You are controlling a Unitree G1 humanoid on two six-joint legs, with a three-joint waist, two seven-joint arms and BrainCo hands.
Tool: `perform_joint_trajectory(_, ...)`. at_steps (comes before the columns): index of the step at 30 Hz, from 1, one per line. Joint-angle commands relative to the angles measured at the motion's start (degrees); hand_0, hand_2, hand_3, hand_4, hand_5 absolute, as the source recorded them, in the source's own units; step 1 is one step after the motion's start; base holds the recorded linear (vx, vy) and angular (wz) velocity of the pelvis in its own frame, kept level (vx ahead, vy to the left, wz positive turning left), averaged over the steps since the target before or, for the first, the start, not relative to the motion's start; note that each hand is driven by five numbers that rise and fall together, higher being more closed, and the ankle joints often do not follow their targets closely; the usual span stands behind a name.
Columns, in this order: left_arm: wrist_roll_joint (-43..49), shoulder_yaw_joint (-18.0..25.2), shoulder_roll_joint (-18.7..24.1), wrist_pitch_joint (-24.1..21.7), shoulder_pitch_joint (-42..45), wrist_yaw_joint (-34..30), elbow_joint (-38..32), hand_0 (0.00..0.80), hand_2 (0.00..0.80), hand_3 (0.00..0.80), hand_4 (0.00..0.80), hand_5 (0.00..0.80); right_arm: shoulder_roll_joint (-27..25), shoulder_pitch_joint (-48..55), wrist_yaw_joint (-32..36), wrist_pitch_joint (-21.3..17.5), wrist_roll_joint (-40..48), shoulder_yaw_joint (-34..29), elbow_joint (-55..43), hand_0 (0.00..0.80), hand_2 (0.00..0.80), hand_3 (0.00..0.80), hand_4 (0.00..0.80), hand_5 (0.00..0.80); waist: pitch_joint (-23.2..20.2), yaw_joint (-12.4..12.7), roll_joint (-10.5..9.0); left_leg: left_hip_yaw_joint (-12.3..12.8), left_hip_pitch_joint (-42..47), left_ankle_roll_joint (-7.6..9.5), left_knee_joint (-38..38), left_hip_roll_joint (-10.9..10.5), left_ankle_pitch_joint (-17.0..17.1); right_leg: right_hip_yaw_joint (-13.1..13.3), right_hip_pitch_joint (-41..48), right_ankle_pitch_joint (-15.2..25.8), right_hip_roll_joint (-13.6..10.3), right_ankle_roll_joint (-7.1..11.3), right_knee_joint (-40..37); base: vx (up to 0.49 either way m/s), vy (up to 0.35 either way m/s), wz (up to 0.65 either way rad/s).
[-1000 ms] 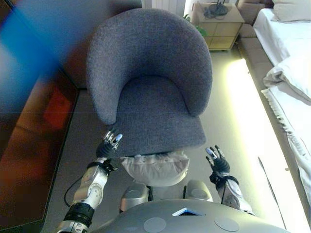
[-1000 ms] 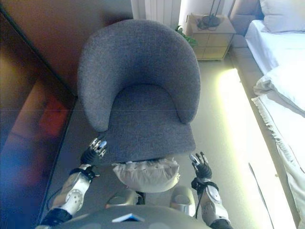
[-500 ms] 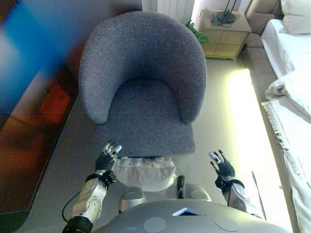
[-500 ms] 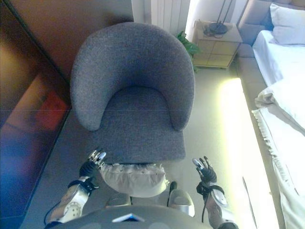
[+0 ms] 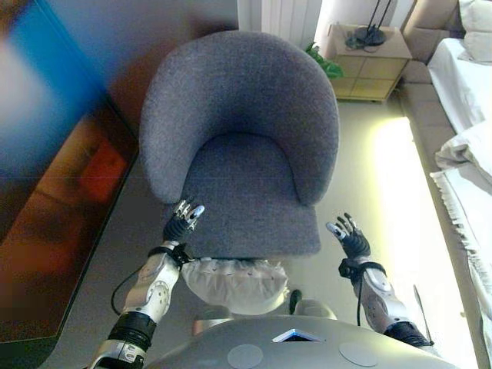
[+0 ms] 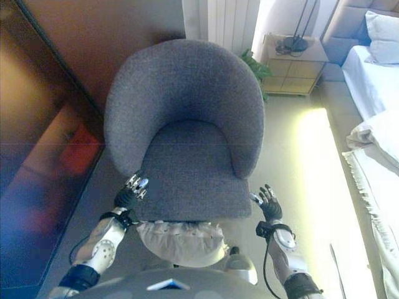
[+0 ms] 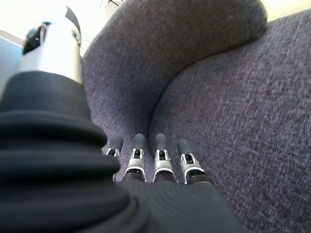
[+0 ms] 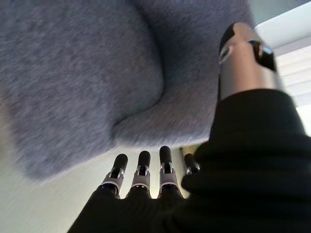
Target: Pick up the cushion and take it to the sofa
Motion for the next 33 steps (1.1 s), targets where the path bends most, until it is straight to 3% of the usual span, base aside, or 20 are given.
perform_joint_trajectory(1, -5.4, 1.5, 1.3, -0.4, -2.8, -6.2, -5.6, 0.0, 0.0, 0.0, 0.0, 0.0, 2.5, -3.5, 10.3, -0.7, 14.3, 0.0, -6.9, 0.0, 0.0, 0.0, 0.0, 0.0, 0.5, -0.7, -2.18, 2.8, -2.7, 0.5, 1.6, -0.5, -0.3, -1.7, -0.7, -1.5, -3.0, 3.34, 2.2, 0.0, 0.0, 0.0)
perform_joint_trajectory(4, -21.9, 3.5, -1.1, 7.3, -1.8, -20.8, -6.7, 0.0, 0.0, 0.0, 0.0, 0.0, 6.5, -2.8, 27.7, 7.7, 35.2, -1.4, -9.2, 0.0, 0.0, 0.0, 0.0, 0.0, 0.4, -0.3, -2.31, 3.4, -2.4, 0.67, 1.3, -0.4, -0.3, -1.7, -0.3, -1.7, -2.9, 3.23, 1.8, 0.0, 0.0, 0.0)
perform_joint_trajectory(5, -32.3, 4.5, -3.7, 12.4, -0.6, -30.0, -6.5, 0.0, 0.0, 0.0, 0.0, 0.0, 8.3, -2.1, 38.1, 11.7, 42.8, -1.6, -8.9, 0.0, 0.0, 0.0, 0.0, 0.0, 0.1, -0.2, -2.35, 3.9, -2.2, 0.77, 1.4, -0.2, -0.6, -1.8, 0.0, -1.9, -2.9, 3.25, 1.7, 0.037, 0.002, 0.0)
perform_joint_trajectory(6, -35.0, 4.4, -5.3, 13.0, 0.1, -33.7, -6.1, 0.0, 0.0, 0.0, 0.0, 0.0, 9.1, -2.0, 41.7, 12.6, 44.5, -1.5, -8.4, 0.0, 0.0, 0.0, 0.0, 0.0, -0.1, -0.1, -2.35, 4.1, -2.1, 0.7, 1.5, -0.1, -0.9, -1.7, 0.3, -2.1, -2.9, 3.33, 1.6, 0.069, 0.0, -0.01)
perform_joint_trajectory(10, -35.8, 1.7, -6.4, 8.6, 0.7, -34.8, -6.5, 0.0, 0.0, 0.0, 0.0, 0.0, 10.0, -4.8, 39.9, 11.2, 42.3, -0.9, -7.5, 0.0, 0.0, 0.0, 0.0, 0.0, -0.5, 0.1, -2.23, 4.5, -0.7, 0.6, 1.2, 0.1, -1.2, -1.3, 1.5, -2.2, -2.7, 3.26, 0.9, 0.061, -0.003, -0.02)
perform_joint_trajectory(17, -36.7, 6.0, -7.1, 12.0, 2.5, -35.8, -5.6, 0.0, 0.0, 0.0, 0.0, 0.0, 10.0, -0.4, 44.8, 15.3, 41.0, -2.7, -9.6, 0.0, 0.0, 0.0, 0.0, 0.0, -2.0, -0.5, -2.52, 4.7, -0.7, 0.68, 0.7, -0.1, -1.2, -0.5, 1.6, -2.1, -2.2, 3.14, 0.1, 0.01, -0.002, -0.01)
perform_joint_trajectory(33, -36.9, 5.3, -7.3, 11.6, 2.4, -34.8, -6.0, 0.0, 0.0, 0.0, 0.0, 0.0, 9.2, -0.6, 43.6, 14.9, 38.4, -1.5, -9.2, 0.0, 0.0, 0.0, 0.0, 0.0, -2.1, -0.5, -2.63, 5.0, -0.4, 0.62, 0.4, -0.3, -1.1, -0.3, 1.9, -2.0, -2.2, 3.22, -0.3, 0.0, 0.0, 0.0)
